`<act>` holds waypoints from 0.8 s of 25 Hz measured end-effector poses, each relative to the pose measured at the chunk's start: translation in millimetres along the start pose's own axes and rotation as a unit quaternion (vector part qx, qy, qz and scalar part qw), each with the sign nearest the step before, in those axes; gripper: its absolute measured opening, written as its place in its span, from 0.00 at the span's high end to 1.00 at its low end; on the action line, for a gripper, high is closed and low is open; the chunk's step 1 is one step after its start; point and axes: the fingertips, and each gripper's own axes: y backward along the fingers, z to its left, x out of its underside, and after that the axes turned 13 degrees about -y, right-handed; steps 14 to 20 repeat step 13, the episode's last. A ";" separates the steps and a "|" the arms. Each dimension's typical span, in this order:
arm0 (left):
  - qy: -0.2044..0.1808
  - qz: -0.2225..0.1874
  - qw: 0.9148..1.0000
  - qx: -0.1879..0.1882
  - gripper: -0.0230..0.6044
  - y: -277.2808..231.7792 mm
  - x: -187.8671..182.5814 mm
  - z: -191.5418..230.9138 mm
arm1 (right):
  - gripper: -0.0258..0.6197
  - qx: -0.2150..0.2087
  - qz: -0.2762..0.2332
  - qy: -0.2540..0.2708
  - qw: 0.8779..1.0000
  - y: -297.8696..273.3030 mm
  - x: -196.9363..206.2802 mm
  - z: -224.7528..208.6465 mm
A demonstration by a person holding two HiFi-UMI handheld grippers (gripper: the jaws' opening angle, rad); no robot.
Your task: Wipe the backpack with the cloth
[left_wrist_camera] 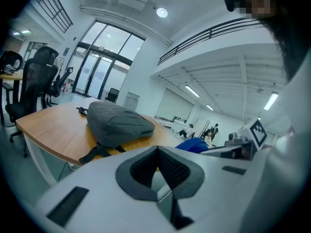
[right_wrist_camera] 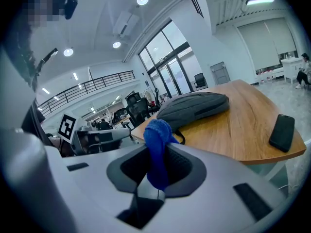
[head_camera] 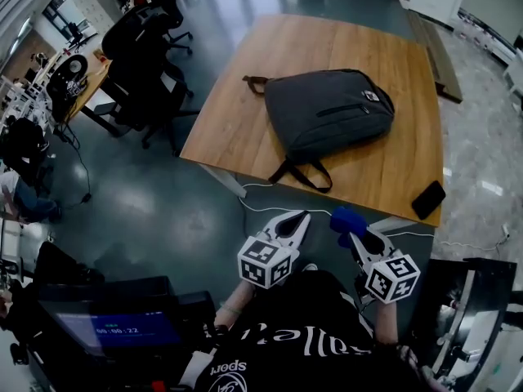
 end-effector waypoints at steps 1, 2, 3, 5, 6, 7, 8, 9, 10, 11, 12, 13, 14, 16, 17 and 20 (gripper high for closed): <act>-0.001 0.000 1.000 0.000 0.97 -0.1 -0.2 0.6 | 0.86 -0.001 0.000 0.000 1.000 -0.7 0.1 0.1; -0.002 0.000 1.000 0.000 0.97 -0.1 -0.2 1.4 | 0.86 -0.001 0.000 0.000 1.000 -1.6 0.3 0.1; -0.003 0.000 1.000 -0.001 0.97 -0.1 -0.3 2.3 | 0.86 -0.002 -0.001 0.000 1.000 -2.5 0.4 0.0; -0.004 0.001 1.000 -0.003 0.97 -0.1 -0.7 4.0 | 0.86 -0.002 0.000 -0.001 1.000 -3.9 0.4 -0.4; -0.004 0.000 1.000 -0.004 0.97 0.1 -1.2 4.9 | 0.86 -0.003 0.000 -0.001 1.000 -4.4 0.3 -0.4; -0.005 0.000 1.000 -0.005 0.97 0.8 -1.8 5.7 | 0.86 -0.003 0.000 -0.001 1.000 -4.7 0.1 0.0; -0.005 0.000 1.000 -0.007 0.97 1.8 -2.6 6.3 | 0.86 -0.004 0.000 0.000 1.000 -4.9 0.1 0.9; -0.006 0.000 1.000 -0.008 0.97 3.0 -3.2 6.8 | 0.86 -0.005 0.000 0.000 1.000 -5.1 0.1 2.1; -0.006 0.000 1.000 -0.009 0.97 4.2 -3.6 7.2 | 0.86 -0.006 0.000 0.000 1.000 -5.4 0.3 3.1; -0.007 -0.001 1.000 -0.010 0.97 5.3 -3.7 7.5 | 0.86 -0.007 0.000 0.000 1.000 -5.7 0.5 4.0; -0.007 0.000 1.000 -0.011 0.97 6.3 -3.7 7.7 | 0.86 -0.008 0.000 0.000 1.000 -6.0 0.8 4.7; -0.007 0.000 1.000 -0.012 0.97 7.3 -3.5 7.8 | 0.86 -0.009 0.001 0.000 1.000 -6.3 1.0 5.4; -0.007 0.000 1.000 -0.012 0.97 7.3 -3.5 7.8 | 0.86 -0.009 0.001 0.000 1.000 -6.3 1.0 5.4; -0.007 0.000 1.000 -0.012 0.97 7.3 -3.5 7.8 | 0.86 -0.009 0.001 0.000 1.000 -6.3 1.0 5.4; -0.007 0.000 1.000 -0.012 0.97 7.3 -3.5 7.8 | 0.86 -0.009 0.001 0.000 1.000 -6.3 1.0 5.4; -0.007 0.000 1.000 -0.012 0.97 7.3 -3.5 7.8 | 0.86 -0.009 0.001 0.000 1.000 -6.3 1.0 5.4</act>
